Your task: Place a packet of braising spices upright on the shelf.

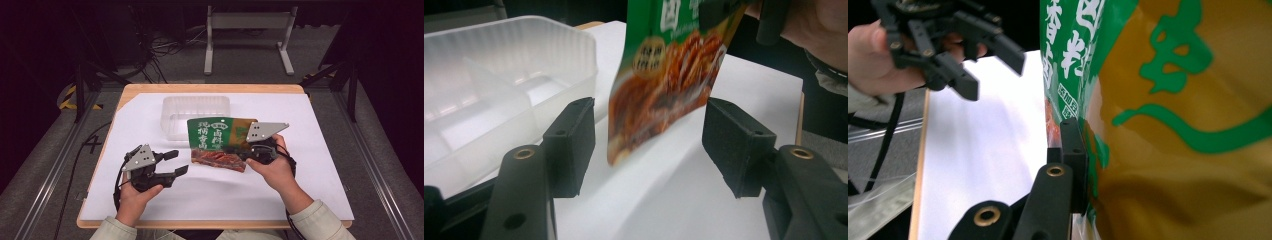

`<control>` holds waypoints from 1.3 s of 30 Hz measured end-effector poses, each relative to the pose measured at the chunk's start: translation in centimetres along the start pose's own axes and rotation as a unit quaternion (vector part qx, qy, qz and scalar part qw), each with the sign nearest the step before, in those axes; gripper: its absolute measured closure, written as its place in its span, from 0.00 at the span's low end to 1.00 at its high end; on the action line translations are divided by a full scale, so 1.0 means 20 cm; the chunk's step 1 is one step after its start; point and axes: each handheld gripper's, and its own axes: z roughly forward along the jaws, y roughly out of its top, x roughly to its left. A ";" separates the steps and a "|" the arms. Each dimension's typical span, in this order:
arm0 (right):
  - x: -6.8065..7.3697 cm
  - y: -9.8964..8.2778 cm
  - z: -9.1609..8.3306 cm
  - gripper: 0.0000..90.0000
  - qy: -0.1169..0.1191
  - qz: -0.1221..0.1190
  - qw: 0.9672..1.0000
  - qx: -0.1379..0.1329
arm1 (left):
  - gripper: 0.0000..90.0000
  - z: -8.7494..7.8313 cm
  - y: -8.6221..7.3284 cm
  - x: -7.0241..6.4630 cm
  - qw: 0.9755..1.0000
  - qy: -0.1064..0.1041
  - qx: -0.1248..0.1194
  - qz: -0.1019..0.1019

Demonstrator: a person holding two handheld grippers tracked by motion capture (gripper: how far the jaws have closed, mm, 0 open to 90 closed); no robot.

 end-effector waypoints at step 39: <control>-0.53 0.23 -0.04 1.00 -0.106 0.105 0.989 -0.014 | 0.39 -0.06 -0.15 0.11 1.000 0.009 0.004 -0.005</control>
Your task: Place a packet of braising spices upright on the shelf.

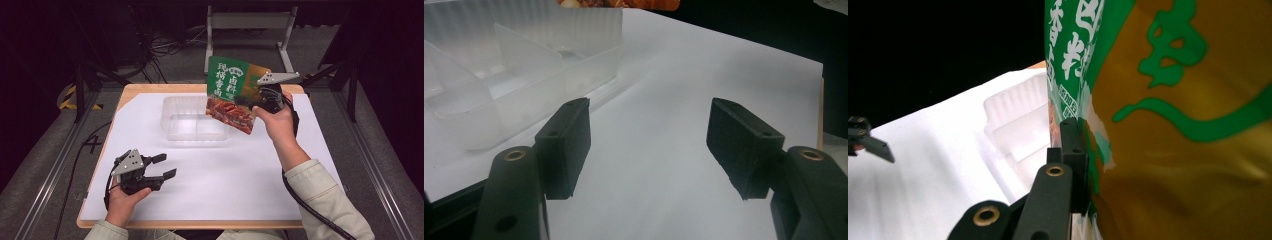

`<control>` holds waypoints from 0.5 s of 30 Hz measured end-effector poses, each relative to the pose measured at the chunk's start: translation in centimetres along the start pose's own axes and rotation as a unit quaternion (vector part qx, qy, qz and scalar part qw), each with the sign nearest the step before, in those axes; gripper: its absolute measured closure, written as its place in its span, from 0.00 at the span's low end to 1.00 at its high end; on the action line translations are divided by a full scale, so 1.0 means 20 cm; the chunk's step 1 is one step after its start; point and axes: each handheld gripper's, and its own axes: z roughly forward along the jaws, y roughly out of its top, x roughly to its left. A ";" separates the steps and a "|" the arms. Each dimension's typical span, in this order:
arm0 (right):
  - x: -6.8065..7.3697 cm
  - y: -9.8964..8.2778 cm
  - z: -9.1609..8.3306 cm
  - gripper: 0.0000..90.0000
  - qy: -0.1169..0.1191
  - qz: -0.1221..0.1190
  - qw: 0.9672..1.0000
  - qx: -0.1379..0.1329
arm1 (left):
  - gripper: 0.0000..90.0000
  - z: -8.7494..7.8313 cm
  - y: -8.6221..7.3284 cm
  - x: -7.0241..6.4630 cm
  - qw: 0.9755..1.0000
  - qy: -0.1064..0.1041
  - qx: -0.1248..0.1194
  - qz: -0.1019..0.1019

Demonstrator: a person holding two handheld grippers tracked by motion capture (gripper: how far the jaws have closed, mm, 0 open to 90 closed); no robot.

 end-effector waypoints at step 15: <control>-0.10 0.05 0.10 1.00 -0.034 0.020 0.999 -0.003 | 0.38 0.00 0.00 0.00 1.000 0.001 -0.001 -0.001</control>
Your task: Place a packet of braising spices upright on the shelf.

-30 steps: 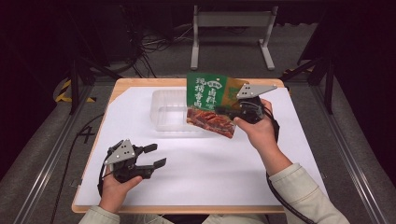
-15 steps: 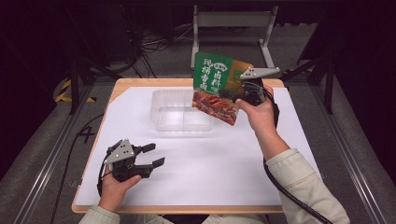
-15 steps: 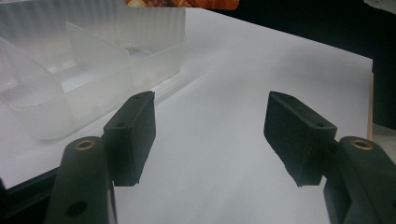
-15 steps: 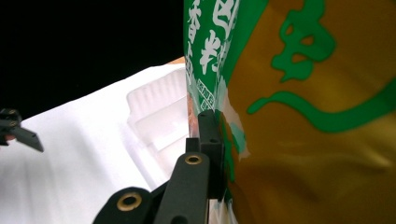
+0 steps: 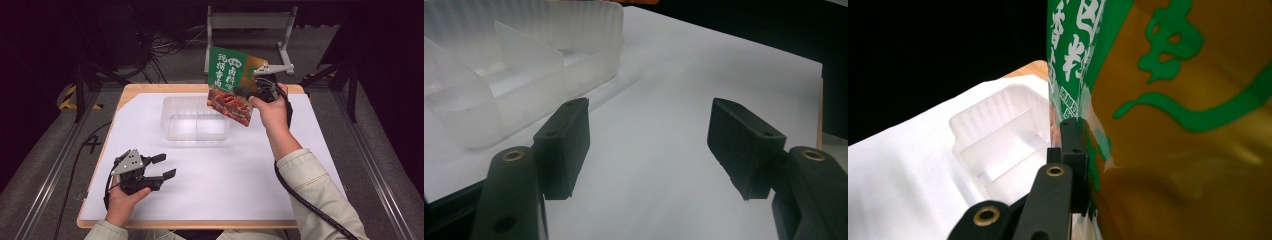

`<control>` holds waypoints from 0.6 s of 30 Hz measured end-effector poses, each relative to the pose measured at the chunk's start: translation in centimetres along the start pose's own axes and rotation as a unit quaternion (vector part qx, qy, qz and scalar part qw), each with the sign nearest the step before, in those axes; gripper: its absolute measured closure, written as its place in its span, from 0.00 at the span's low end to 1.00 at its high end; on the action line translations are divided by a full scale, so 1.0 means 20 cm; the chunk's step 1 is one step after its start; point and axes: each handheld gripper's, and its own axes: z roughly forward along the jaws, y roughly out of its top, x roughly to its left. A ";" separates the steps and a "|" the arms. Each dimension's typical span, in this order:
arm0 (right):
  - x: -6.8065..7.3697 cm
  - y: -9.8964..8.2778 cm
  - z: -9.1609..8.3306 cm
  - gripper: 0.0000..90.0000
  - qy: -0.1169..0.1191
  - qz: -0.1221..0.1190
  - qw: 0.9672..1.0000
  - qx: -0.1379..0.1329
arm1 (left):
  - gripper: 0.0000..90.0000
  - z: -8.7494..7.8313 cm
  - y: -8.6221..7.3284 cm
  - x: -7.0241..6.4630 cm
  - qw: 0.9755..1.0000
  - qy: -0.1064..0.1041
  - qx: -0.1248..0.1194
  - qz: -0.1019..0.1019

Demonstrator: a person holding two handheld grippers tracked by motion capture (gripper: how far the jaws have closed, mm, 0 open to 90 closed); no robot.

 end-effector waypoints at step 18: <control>-0.04 0.01 0.08 1.00 -0.039 0.054 0.997 -0.030 | 0.36 0.00 -0.01 0.01 1.000 -0.001 0.003 -0.003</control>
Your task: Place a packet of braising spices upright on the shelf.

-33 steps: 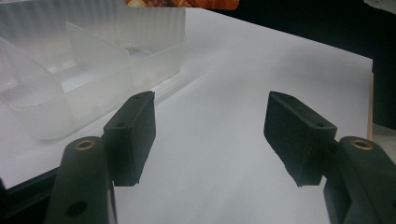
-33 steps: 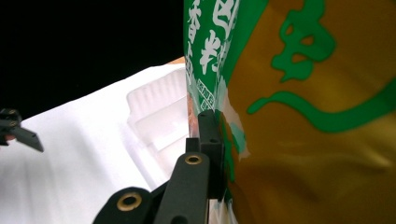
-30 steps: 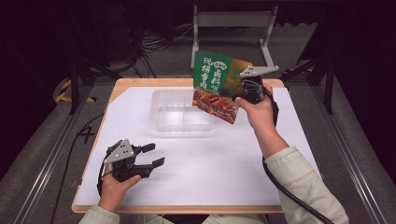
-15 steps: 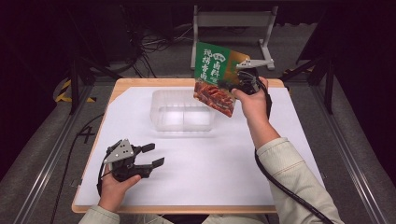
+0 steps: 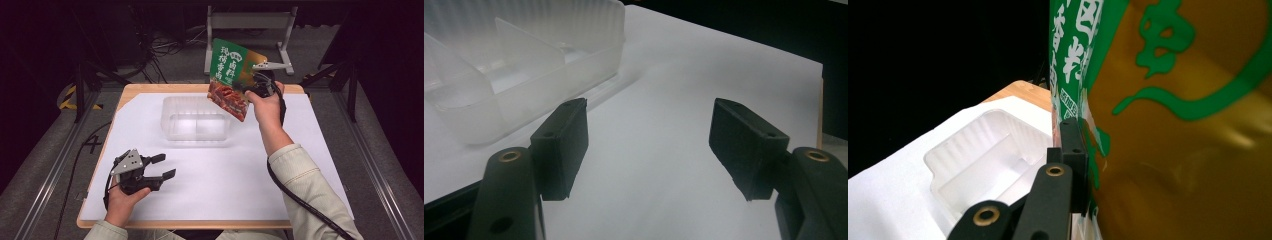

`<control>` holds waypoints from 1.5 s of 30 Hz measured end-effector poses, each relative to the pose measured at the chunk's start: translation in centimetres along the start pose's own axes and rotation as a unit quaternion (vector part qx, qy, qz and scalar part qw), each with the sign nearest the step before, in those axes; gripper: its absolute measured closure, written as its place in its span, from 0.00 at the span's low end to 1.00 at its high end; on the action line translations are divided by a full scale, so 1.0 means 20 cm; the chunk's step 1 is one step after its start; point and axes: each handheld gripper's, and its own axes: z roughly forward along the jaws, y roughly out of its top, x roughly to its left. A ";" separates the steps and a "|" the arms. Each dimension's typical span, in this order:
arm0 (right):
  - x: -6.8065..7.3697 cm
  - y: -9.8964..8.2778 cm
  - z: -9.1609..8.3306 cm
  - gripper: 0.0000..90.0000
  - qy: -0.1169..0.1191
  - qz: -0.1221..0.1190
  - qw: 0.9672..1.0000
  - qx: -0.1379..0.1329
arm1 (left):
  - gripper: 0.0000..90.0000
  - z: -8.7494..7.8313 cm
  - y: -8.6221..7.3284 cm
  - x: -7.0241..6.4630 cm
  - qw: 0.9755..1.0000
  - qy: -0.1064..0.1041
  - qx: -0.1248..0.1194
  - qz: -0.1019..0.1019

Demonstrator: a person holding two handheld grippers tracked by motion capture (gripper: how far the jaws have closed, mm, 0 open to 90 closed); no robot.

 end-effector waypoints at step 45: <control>0.24 -0.04 0.25 1.00 -0.054 -0.019 0.998 0.009 | 0.36 -0.13 -0.07 -0.02 0.999 0.030 -0.002 -0.015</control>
